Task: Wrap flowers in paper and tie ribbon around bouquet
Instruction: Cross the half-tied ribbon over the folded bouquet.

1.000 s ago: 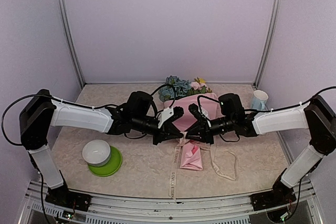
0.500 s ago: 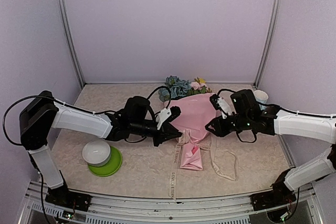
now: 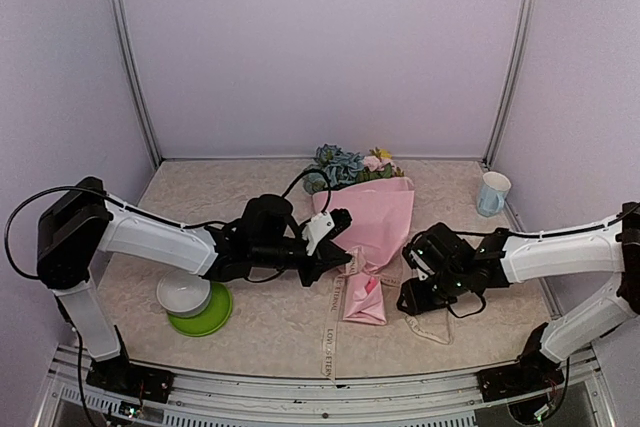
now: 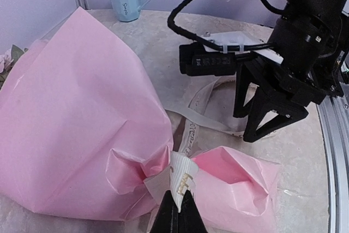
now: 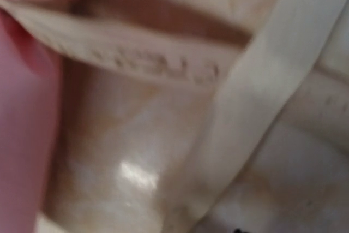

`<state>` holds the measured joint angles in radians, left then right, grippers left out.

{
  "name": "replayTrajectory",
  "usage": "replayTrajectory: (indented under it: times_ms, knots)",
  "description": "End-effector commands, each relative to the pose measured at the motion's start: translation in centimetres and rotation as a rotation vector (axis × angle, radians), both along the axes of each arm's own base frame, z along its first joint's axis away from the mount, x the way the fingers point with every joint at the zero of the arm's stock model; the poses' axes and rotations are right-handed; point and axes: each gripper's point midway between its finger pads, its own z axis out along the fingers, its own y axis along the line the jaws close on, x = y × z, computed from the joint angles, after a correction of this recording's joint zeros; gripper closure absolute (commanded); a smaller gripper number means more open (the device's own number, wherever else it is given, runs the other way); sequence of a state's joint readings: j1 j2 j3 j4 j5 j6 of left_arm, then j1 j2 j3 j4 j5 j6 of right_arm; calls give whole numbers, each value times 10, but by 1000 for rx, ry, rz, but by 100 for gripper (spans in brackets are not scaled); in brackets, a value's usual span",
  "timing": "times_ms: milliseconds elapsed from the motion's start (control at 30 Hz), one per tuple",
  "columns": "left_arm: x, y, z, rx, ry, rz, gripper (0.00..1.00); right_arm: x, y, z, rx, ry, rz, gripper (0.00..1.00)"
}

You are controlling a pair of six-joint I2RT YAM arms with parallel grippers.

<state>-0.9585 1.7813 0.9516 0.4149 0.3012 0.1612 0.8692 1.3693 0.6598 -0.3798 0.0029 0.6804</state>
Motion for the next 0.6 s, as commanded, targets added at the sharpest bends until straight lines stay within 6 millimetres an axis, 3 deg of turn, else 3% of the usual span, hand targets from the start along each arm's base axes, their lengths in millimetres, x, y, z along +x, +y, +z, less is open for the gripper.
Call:
replayTrajectory:
  times_ms: [0, 167, 233, 300, 367, 433, 500, 567]
  knots:
    - [1, -2, 14, -38, -32, 26, 100, -17, -6, -23, -33, 67, -32, 57]
    - [-3, -2, 12, -35, -30, 8, 100, -25, -11, -30, -52, 85, -40, 100]
    - [-3, -2, 13, -33, -32, 7, 100, -23, -15, -20, -64, 61, -48, 100]
    - [-5, -1, 13, -35, -33, 0, 100, -15, -21, 7, -74, -5, -62, 100]
    - [-8, -1, 14, -38, -40, -13, 100, -3, -16, 57, -14, -121, -33, 100]
    - [-8, -1, 13, -34, -46, -12, 100, 4, 7, 124, 162, -278, 72, 100]
    - [-7, 0, 13, -31, -50, -5, 100, -7, 43, 202, 431, -424, 244, 100]
    - [-8, 0, 13, -33, -51, -2, 100, -15, 63, 268, 611, -571, 368, 100]
